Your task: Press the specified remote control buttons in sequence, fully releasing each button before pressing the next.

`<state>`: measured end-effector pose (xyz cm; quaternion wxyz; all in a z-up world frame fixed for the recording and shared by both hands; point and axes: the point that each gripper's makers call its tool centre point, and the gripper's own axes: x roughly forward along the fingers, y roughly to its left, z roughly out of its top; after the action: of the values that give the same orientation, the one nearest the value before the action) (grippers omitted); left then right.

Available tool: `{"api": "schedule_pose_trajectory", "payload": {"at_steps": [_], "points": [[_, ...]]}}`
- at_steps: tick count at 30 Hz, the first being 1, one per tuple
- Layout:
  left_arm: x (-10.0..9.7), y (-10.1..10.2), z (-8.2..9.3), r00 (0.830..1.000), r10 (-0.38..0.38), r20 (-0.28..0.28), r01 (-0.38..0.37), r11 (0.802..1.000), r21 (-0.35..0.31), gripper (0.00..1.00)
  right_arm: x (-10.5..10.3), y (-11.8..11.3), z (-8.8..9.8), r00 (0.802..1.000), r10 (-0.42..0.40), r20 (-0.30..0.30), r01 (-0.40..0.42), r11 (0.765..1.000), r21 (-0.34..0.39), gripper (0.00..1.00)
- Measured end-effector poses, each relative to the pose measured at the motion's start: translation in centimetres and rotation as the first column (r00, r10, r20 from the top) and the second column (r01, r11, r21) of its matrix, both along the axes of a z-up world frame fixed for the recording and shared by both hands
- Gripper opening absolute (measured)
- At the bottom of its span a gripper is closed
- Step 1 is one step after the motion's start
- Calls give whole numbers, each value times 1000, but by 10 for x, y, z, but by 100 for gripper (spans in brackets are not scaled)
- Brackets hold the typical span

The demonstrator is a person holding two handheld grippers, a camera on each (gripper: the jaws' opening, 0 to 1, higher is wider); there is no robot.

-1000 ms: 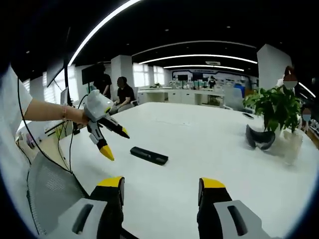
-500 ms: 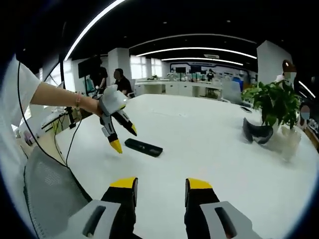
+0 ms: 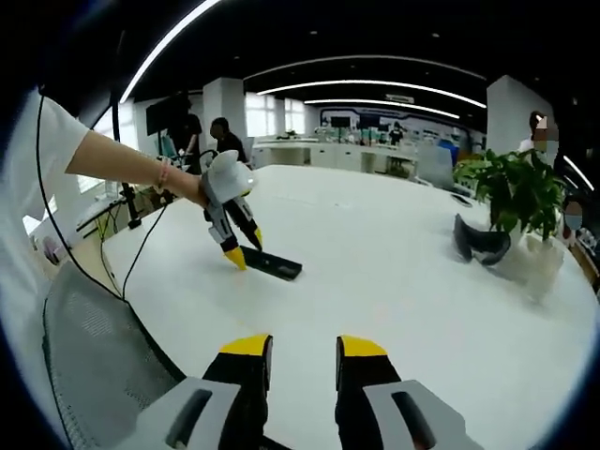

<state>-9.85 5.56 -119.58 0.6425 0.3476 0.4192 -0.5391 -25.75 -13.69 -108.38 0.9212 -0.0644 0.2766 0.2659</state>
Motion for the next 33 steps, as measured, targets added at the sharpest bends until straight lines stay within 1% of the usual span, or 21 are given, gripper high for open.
{"api": "schedule_pose_trajectory", "payload": {"at_steps": [2,3,4,6,8,9,10,12,16,27,33], "points": [[-3,0,0,1000,-24,11,24,1000,7,25,0,0,0,1000,4,2,-4,1000,-4,24],[-5,0,0,1000,-24,8,23,1000,13,23,0,0,0,1000,4,3,-4,1000,-4,24],[-5,2,-1,1000,-23,5,22,999,23,23,1,0,1,1000,4,6,-4,1000,-2,24],[-6,1,-1,999,-36,20,36,999,35,23,2,1,1,1000,2,7,-2,1000,3,23],[-12,0,-1,998,-54,20,53,997,49,22,2,2,1,1000,5,5,-5,1000,3,23],[-16,0,-1,998,-55,10,54,997,52,22,3,2,-1,1000,10,3,-10,1000,-2,23],[-20,-1,-1,998,-61,0,61,997,52,22,4,3,-2,1000,14,1,-14,1000,-5,23],[-27,-3,-1,997,-72,-1,72,996,44,22,5,5,-3,1000,27,-1,-27,1000,-13,23],[-38,-5,0,998,-63,-4,63,997,33,22,6,9,-5,998,56,-2,-56,998,-40,22],[-71,-5,0,998,-56,-11,56,998,20,22,12,29,-6,991,133,-17,-133,990,-44,19],[-87,-7,0,998,-63,-3,63,998,25,22,15,36,-8,984,176,-29,-177,983,-48,18]]}}
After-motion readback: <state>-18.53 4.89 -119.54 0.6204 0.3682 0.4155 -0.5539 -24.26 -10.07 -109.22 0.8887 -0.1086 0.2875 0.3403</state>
